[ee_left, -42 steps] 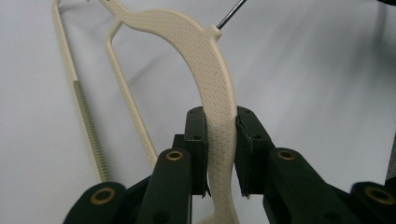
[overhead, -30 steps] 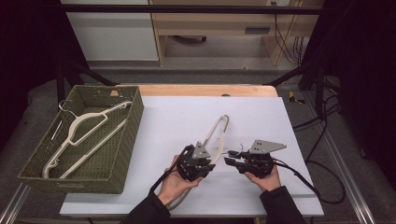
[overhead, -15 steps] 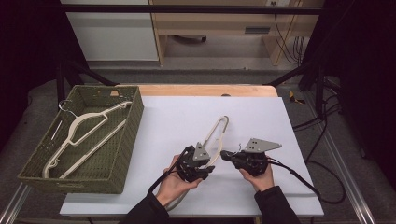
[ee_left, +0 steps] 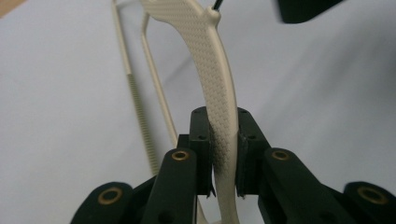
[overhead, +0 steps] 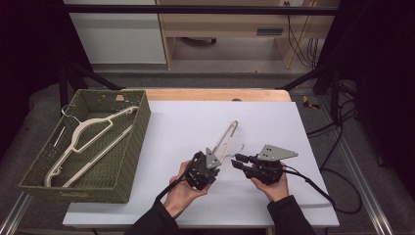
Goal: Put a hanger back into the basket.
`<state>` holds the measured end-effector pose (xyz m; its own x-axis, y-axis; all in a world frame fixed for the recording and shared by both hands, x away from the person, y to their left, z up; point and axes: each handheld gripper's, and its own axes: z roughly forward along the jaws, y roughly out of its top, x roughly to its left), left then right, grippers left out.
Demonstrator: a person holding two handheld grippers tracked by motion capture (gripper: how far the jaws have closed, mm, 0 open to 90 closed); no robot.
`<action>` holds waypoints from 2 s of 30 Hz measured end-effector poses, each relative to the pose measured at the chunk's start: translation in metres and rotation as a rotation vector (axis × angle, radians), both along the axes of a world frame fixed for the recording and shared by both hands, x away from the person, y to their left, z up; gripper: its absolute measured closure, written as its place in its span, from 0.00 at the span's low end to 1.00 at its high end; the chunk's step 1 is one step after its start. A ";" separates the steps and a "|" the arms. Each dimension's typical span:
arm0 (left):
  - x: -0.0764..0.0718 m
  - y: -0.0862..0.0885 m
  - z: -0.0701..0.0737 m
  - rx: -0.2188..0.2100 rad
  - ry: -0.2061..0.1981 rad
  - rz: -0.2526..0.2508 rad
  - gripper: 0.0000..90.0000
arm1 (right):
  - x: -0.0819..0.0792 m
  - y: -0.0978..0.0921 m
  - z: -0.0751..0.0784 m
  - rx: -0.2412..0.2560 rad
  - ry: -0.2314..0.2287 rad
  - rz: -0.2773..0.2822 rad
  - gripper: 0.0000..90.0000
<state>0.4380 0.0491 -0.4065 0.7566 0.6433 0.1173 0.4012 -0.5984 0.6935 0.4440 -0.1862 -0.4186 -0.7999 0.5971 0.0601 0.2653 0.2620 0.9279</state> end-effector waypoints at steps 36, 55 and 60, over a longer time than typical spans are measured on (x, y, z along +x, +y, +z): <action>0.005 0.146 0.115 -0.251 -0.103 -0.025 0.95 | -0.017 -0.099 0.004 0.054 0.034 -0.291 0.05; 0.011 0.251 0.155 -0.244 -0.201 0.005 0.95 | -0.018 -0.099 0.006 0.045 0.026 -0.306 0.03; 0.019 0.277 0.155 -0.244 -0.213 0.033 0.95 | -0.018 -0.098 0.005 0.039 0.035 -0.305 0.03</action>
<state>0.4574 0.3266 -0.2512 0.7103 0.6953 0.1098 0.2479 -0.3931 0.8855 0.4261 -0.2837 -0.4133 -0.5812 0.8060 0.1119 0.3581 0.1298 0.9246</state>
